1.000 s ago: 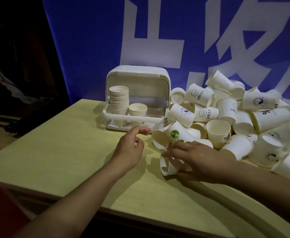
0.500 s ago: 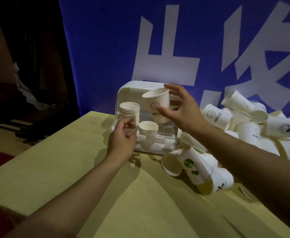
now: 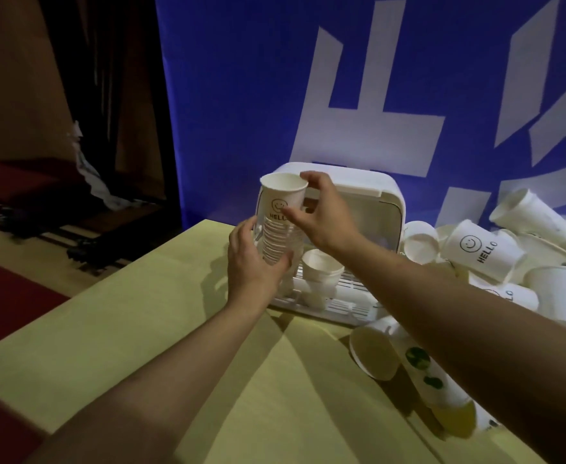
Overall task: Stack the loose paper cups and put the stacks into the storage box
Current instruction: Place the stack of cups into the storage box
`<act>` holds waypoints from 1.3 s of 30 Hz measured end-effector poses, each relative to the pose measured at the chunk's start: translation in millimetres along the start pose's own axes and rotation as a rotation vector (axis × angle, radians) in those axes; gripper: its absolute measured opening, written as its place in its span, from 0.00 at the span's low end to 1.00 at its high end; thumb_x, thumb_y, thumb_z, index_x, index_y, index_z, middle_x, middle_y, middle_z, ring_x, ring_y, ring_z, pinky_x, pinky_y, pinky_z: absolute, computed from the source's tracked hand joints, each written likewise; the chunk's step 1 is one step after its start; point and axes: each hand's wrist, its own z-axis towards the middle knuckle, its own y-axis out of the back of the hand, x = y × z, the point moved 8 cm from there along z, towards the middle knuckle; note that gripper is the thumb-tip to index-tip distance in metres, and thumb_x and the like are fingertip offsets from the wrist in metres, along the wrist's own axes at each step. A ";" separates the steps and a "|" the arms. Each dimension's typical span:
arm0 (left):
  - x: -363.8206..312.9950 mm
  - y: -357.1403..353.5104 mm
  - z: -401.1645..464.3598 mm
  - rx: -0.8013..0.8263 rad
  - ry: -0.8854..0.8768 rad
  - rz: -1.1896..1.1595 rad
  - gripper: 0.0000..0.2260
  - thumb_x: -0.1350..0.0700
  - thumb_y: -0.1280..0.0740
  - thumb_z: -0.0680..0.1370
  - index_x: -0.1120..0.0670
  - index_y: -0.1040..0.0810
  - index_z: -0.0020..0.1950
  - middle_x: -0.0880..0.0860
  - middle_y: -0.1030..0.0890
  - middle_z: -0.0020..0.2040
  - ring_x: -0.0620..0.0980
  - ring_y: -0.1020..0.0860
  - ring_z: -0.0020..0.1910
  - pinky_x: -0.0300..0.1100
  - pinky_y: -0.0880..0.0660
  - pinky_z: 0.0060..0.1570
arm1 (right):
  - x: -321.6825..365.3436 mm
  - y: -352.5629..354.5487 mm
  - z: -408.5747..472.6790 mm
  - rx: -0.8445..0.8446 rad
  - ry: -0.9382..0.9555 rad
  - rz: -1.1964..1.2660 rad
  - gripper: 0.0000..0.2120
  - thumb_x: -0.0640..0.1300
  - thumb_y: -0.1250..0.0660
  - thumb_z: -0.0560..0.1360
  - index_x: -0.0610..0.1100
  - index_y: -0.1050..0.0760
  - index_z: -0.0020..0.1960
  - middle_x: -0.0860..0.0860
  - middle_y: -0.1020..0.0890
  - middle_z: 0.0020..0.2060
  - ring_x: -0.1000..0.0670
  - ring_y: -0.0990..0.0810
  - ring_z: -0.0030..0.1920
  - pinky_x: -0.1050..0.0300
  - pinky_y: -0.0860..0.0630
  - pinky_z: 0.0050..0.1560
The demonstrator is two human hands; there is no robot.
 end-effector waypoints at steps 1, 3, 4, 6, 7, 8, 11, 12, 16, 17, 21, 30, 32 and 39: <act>1.7 -1.8 0.8 0.020 0.007 0.018 0.39 0.50 0.22 0.72 0.48 0.38 0.77 0.49 0.33 0.73 0.53 0.29 0.70 0.54 0.26 0.65 | -3.0 -4.3 -1.3 0.026 0.001 -0.035 0.33 0.47 0.24 0.73 0.47 0.35 0.72 0.50 0.25 0.67 0.51 0.23 0.61 0.53 0.23 0.62; 2.5 -4.7 3.2 0.060 0.029 0.060 0.40 0.48 0.22 0.72 0.46 0.40 0.78 0.49 0.31 0.73 0.53 0.27 0.68 0.52 0.25 0.62 | -6.4 -11.4 -6.4 0.070 0.015 -0.113 0.32 0.48 0.26 0.74 0.46 0.35 0.73 0.50 0.24 0.67 0.50 0.24 0.64 0.53 0.25 0.65; 1.7 -5.5 4.5 0.077 0.043 0.081 0.40 0.47 0.22 0.71 0.45 0.41 0.78 0.48 0.29 0.72 0.53 0.25 0.66 0.52 0.25 0.61 | -6.9 -13.3 -9.7 0.089 0.021 -0.168 0.31 0.49 0.28 0.76 0.45 0.35 0.74 0.49 0.24 0.67 0.49 0.25 0.66 0.55 0.28 0.65; -1.0 -6.7 7.7 0.106 0.064 0.123 0.45 0.44 0.22 0.70 0.42 0.46 0.79 0.47 0.29 0.73 0.55 0.24 0.66 0.54 0.24 0.60 | -7.1 -15.7 -15.2 0.137 0.029 -0.304 0.32 0.51 0.32 0.78 0.44 0.39 0.78 0.47 0.26 0.70 0.47 0.28 0.70 0.57 0.33 0.65; -2.9 -7.3 9.6 0.120 0.072 0.149 0.47 0.44 0.22 0.70 0.40 0.50 0.80 0.47 0.30 0.75 0.56 0.24 0.66 0.54 0.25 0.61 | -7.4 -16.0 -17.3 0.167 0.029 -0.364 0.33 0.51 0.34 0.79 0.44 0.41 0.79 0.46 0.27 0.72 0.46 0.29 0.71 0.56 0.33 0.66; -5.8 -7.5 11.4 0.134 0.074 0.183 0.50 0.45 0.23 0.71 0.39 0.55 0.80 0.47 0.32 0.77 0.56 0.25 0.67 0.53 0.26 0.60 | -8.0 -16.3 -18.9 0.198 0.027 -0.405 0.33 0.50 0.35 0.79 0.43 0.43 0.80 0.45 0.28 0.72 0.45 0.30 0.72 0.55 0.34 0.68; -15.2 -8.9 15.1 0.188 0.020 0.310 0.51 0.46 0.23 0.72 0.35 0.60 0.79 0.47 0.34 0.77 0.57 0.25 0.66 0.49 0.29 0.55 | -7.8 -15.4 -20.6 0.262 0.019 -0.470 0.35 0.49 0.34 0.78 0.42 0.44 0.80 0.44 0.29 0.73 0.44 0.30 0.72 0.54 0.34 0.69; -16.8 -10.6 15.9 0.214 0.000 0.345 0.49 0.46 0.23 0.72 0.34 0.58 0.78 0.48 0.33 0.76 0.58 0.24 0.65 0.50 0.28 0.54 | -9.2 -14.9 -20.0 0.283 0.007 -0.489 0.36 0.48 0.34 0.77 0.42 0.45 0.80 0.43 0.29 0.73 0.44 0.31 0.72 0.55 0.35 0.69; -16.6 -16.6 17.6 0.272 -0.016 0.386 0.43 0.46 0.23 0.71 0.36 0.49 0.75 0.49 0.29 0.72 0.57 0.24 0.64 0.49 0.27 0.54 | -16.2 -12.4 -16.5 0.369 -0.019 -0.559 0.38 0.50 0.33 0.77 0.42 0.46 0.80 0.45 0.41 0.79 0.47 0.43 0.79 0.57 0.42 0.73; -17.0 -17.7 17.6 0.277 -0.014 0.392 0.43 0.46 0.23 0.71 0.35 0.48 0.75 0.49 0.28 0.72 0.57 0.24 0.63 0.49 0.27 0.55 | -17.3 -11.1 -15.9 0.379 -0.017 -0.565 0.37 0.50 0.33 0.77 0.42 0.45 0.80 0.46 0.42 0.79 0.48 0.43 0.79 0.58 0.43 0.74; -16.9 -19.9 17.0 0.281 -0.026 0.418 0.42 0.43 0.23 0.71 0.35 0.48 0.74 0.49 0.28 0.71 0.58 0.24 0.63 0.50 0.26 0.56 | -17.9 -8.7 -19.3 0.403 -0.036 -0.530 0.36 0.48 0.31 0.77 0.42 0.42 0.79 0.48 0.38 0.78 0.47 0.36 0.75 0.58 0.40 0.71; -12.2 -25.8 19.2 0.192 0.171 0.348 0.50 0.42 0.21 0.67 0.47 0.47 0.79 0.52 0.27 0.73 0.59 0.26 0.67 0.55 0.26 0.62 | 13.9 46.8 2.7 0.041 0.196 -0.728 0.20 0.47 0.33 0.78 0.49 0.26 0.70 0.50 0.26 0.68 0.47 0.27 0.64 0.50 0.26 0.61; -12.2 -28.9 20.6 0.180 0.223 0.371 0.44 0.42 0.21 0.68 0.51 0.40 0.76 0.53 0.25 0.70 0.59 0.24 0.66 0.53 0.25 0.60 | 9.8 55.8 7.1 0.015 0.225 -0.856 0.20 0.48 0.34 0.79 0.51 0.27 0.70 0.50 0.26 0.67 0.46 0.29 0.65 0.50 0.30 0.63; -12.8 -35.2 28.4 0.110 0.329 0.222 0.34 0.43 0.20 0.66 0.49 0.32 0.66 0.53 0.19 0.62 0.60 0.20 0.58 0.52 0.23 0.56 | -21.4 67.4 14.9 0.020 0.065 -0.921 0.28 0.55 0.33 0.78 0.51 0.34 0.75 0.49 0.28 0.71 0.44 0.32 0.69 0.43 0.35 0.69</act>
